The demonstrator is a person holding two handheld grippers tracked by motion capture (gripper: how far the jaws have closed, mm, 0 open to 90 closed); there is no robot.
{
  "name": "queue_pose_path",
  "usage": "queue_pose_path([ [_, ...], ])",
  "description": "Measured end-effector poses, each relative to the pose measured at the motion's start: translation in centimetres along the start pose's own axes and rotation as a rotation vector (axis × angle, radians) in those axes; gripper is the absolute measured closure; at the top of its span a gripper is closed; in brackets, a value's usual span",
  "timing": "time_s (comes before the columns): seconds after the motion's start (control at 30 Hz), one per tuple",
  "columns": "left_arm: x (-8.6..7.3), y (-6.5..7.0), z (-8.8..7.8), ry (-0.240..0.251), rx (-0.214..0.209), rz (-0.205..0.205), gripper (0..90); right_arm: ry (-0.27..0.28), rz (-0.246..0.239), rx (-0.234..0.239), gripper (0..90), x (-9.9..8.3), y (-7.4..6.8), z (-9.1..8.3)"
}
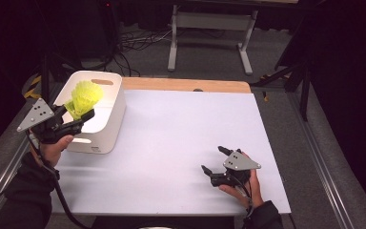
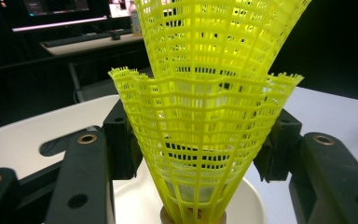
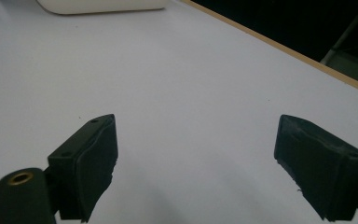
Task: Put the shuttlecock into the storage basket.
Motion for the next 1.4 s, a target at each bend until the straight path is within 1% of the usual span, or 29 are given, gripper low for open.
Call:
queue_pose_path([
  [0.07, 0.4, -0.3, 0.1, -0.004, 0.001, 0.001, 43.1, 0.000, 0.000, 0.002, 14.7, 0.0, 0.0, 0.0],
  [0.13, 0.7, -0.5, 0.2, -0.002, 0.004, 0.008, 42.8, 0.002, 0.010, 0.010, 15.1, 0.0, 0.0, 0.0],
  [0.23, 1.0, -0.8, 0.6, -0.014, 0.013, 0.021, 42.4, 0.004, 0.019, 0.018, 15.1, 0.0, 0.0, 0.0],
  [0.33, 1.2, -1.1, 0.9, -0.017, 0.016, 0.015, 42.6, 0.004, 0.022, 0.023, 15.1, 0.0, 0.0, 0.1],
  [0.4, 1.4, -1.4, 1.2, -0.031, 0.026, 0.012, 42.0, 0.004, 0.025, 0.025, 15.1, 0.0, 0.0, 0.1],
  [0.43, 1.5, -1.6, 1.4, -0.042, 0.035, 0.018, 41.9, 0.004, 0.028, 0.028, 15.1, 0.0, -0.1, 0.1],
  [0.47, 1.6, -1.7, 1.5, -0.047, 0.035, 0.012, 41.8, 0.004, 0.031, 0.031, 15.1, 0.0, -0.1, 0.1],
  [0.5, 1.7, -1.9, 1.7, -0.043, 0.034, 0.006, 41.6, 0.004, 0.032, 0.033, 15.1, -0.1, -0.1, 0.2],
  [0.57, 1.8, -2.1, 2.0, -0.056, 0.040, 0.013, 41.7, 0.001, 0.031, 0.035, 15.1, -0.1, -0.1, 0.2],
  [0.63, 1.9, -2.3, 2.4, -0.063, 0.042, 0.009, 41.3, -0.001, 0.032, 0.037, 15.1, -0.1, -0.1, 0.2],
  [0.7, 2.0, -2.5, 2.8, -0.078, 0.050, 0.010, 41.2, -0.003, 0.031, 0.036, 15.1, -0.1, -0.1, 0.2],
  [0.77, 2.0, -2.7, 3.0, -0.081, 0.048, 0.004, 41.2, -0.006, 0.032, 0.036, 15.1, -0.2, 0.0, 0.2],
  [0.87, 2.2, -2.8, 3.4, -0.090, 0.060, 0.001, 41.2, -0.009, 0.037, 0.036, 15.1, -0.3, 0.0, 0.3],
  [0.93, 2.5, -2.9, 3.5, -0.101, 0.065, 0.011, 41.0, -0.009, 0.037, 0.039, 15.1, -0.3, 0.0, 0.3],
  [1.0, 2.7, -3.0, 3.6, -0.104, 0.060, 0.006, 40.8, -0.006, 0.035, 0.039, 15.1, -0.2, -0.1, 0.2],
  [1.07, 2.9, -3.2, 3.9, -0.124, 0.063, 0.013, 39.8, -0.006, 0.037, 0.043, 15.1, -0.2, 0.0, 0.3],
  [1.1, 3.0, -3.2, 4.1, -0.132, 0.056, 0.003, 38.7, -0.008, 0.036, 0.045, 15.2, -0.3, 0.0, 0.3],
  [1.13, 3.0, -3.3, 4.4, -0.148, 0.045, -0.011, 37.1, -0.010, 0.037, 0.046, 15.3, -0.3, -0.1, 0.4],
  [1.17, 3.0, -3.4, 4.7, -0.170, 0.037, -0.015, 36.5, -0.012, 0.039, 0.049, 15.3, -0.3, -0.1, 0.4],
  [1.23, 2.9, -3.4, 5.1, -0.192, 0.040, -0.003, 37.9, -0.015, 0.036, 0.054, 15.6, -0.3, -0.2, 0.6],
  [1.27, 2.8, -3.4, 5.3, -0.193, 0.045, -0.002, 39.4, -0.017, 0.035, 0.057, 15.7, -0.3, -0.2, 0.6],
  [1.3, 2.7, -3.5, 5.4, -0.197, 0.046, -0.004, 43.2, -0.021, 0.035, 0.063, 16.2, -0.3, -0.3, 0.6],
  [1.37, 2.5, -3.7, 5.7, -0.225, 0.050, 0.008, 43.4, -0.023, 0.035, 0.065, 16.5, -0.3, -0.3, 0.6],
  [1.4, 2.5, -3.7, 5.9, -0.230, 0.054, 0.011, 44.2, -0.022, 0.035, 0.066, 16.5, -0.3, -0.3, 0.6],
])
Point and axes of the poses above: each handheld gripper's, and its own axes: z roughly forward along the jaws, x roughly out of its top, y roughly to its right, the point moved 3 cm from there along z, roughly forward along the jaws, and after that the axes turned 2 degrees about -z, right-handed, at the moved point
